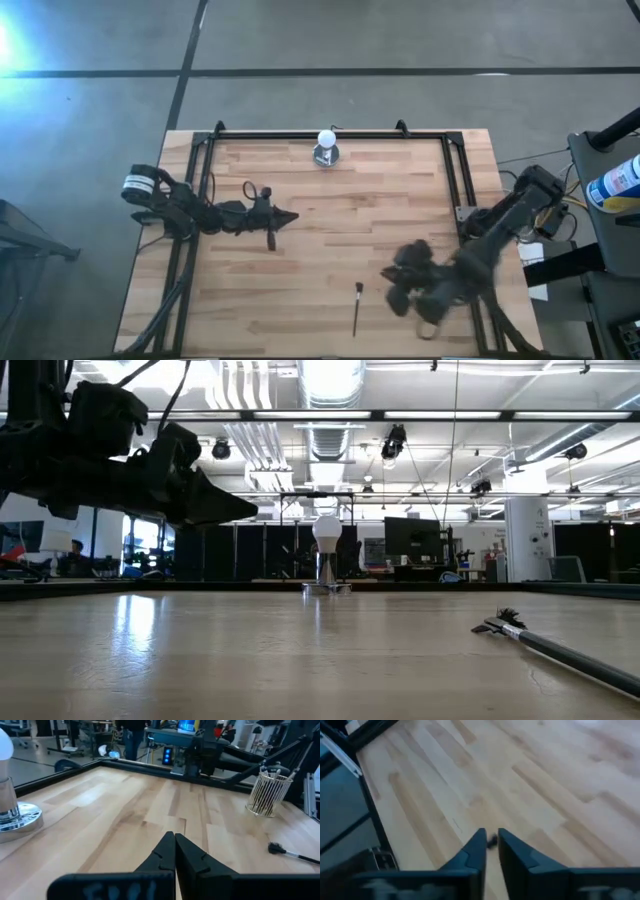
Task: Pick & Place Makeup Supplies
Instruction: Put the silver makeup brush into the gold makeup holder
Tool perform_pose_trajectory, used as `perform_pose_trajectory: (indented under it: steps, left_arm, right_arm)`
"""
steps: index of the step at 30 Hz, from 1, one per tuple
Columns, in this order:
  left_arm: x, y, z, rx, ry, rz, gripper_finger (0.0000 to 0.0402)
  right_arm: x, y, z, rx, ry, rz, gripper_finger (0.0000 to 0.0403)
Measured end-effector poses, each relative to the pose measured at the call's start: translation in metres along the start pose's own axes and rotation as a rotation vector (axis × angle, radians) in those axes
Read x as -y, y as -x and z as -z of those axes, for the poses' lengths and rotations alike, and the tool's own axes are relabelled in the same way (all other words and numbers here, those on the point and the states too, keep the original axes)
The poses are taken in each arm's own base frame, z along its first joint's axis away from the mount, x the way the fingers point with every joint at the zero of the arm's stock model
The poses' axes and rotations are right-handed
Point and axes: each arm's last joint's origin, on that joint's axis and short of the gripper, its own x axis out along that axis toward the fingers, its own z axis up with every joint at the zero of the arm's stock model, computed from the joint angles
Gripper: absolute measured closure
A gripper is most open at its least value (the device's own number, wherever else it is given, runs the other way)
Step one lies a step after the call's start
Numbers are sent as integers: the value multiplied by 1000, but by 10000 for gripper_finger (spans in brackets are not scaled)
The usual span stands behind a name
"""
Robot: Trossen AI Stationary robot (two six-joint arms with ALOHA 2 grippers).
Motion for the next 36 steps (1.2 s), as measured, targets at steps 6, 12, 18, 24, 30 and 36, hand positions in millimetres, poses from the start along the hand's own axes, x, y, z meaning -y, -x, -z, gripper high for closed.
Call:
perform_pose_trajectory:
  steps: [6, 12, 18, 24, 30, 36]
  left_arm:
    - [1, 1, 1, -11, 1, 27, 401]
    - [2, 1, 3, -27, 13, 30, 401]
    - [3, 1, 4, -42, 19, 32, 401]
    - [2, 1, 6, -55, 17, 29, 401]
    - [2, 1, 6, -57, 24, 28, 401]
    - [2, 1, 6, -62, 24, 27, 401]
  right_arm:
    - [-16, -62, -12, -129, -94, 25, 388]
    - [-26, -105, -4, -301, -266, 105, 360]
    - [-31, -129, 10, -411, -454, 186, 313]
    - [-28, -143, 20, -430, -541, 268, 282]
    - [-20, -170, 28, -481, -553, 346, 278]
    - [-13, -185, 30, -483, -550, 398, 285]
